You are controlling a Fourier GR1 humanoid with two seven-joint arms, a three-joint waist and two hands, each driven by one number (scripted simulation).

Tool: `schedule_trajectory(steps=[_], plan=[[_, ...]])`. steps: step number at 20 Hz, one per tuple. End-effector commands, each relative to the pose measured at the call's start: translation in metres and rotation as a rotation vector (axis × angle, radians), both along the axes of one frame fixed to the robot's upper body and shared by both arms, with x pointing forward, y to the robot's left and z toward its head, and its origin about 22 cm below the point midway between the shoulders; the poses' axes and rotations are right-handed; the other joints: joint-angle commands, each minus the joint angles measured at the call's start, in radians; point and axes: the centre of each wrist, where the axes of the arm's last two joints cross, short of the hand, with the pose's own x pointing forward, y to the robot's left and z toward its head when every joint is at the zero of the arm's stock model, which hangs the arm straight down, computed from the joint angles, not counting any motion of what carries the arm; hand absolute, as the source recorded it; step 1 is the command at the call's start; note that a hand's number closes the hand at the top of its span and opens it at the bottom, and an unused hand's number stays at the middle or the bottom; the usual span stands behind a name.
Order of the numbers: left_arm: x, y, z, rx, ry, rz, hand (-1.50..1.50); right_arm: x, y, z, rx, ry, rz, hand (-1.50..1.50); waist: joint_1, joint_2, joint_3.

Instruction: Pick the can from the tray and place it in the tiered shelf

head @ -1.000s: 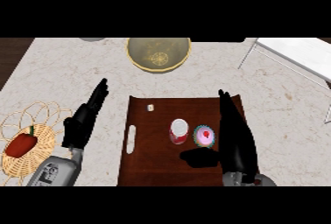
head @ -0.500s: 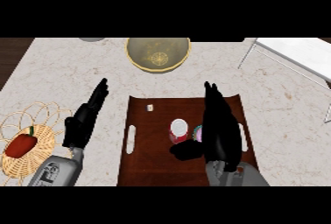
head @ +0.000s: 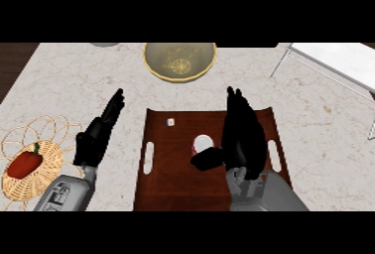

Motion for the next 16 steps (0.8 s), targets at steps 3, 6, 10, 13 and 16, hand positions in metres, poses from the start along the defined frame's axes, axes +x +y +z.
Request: schedule_trajectory(steps=[3,6,10,13,16], plan=[[-0.002,-0.002,0.004,-0.001,0.005,0.004,0.00,-0.003,0.009,-0.004,-0.002,0.150,-0.173,-1.50,-0.003,-0.003,0.001],[0.002,0.000,0.003,-0.006,0.000,-0.014,0.00,0.008,0.010,-0.004,0.008,0.155,-0.187,-1.50,-0.001,0.001,0.000],[0.003,0.004,0.001,0.005,-0.008,0.004,0.00,0.007,0.011,-0.010,0.002,0.175,-0.187,-1.50,-0.002,0.000,0.000],[0.002,-0.008,0.013,0.002,0.006,-0.009,0.00,0.007,0.016,-0.024,-0.010,0.188,-0.197,-1.50,0.006,-0.001,0.001],[0.003,0.000,0.006,0.013,-0.021,0.025,0.00,-0.002,0.012,-0.018,-0.028,0.212,-0.160,-1.50,-0.009,-0.003,0.000]])
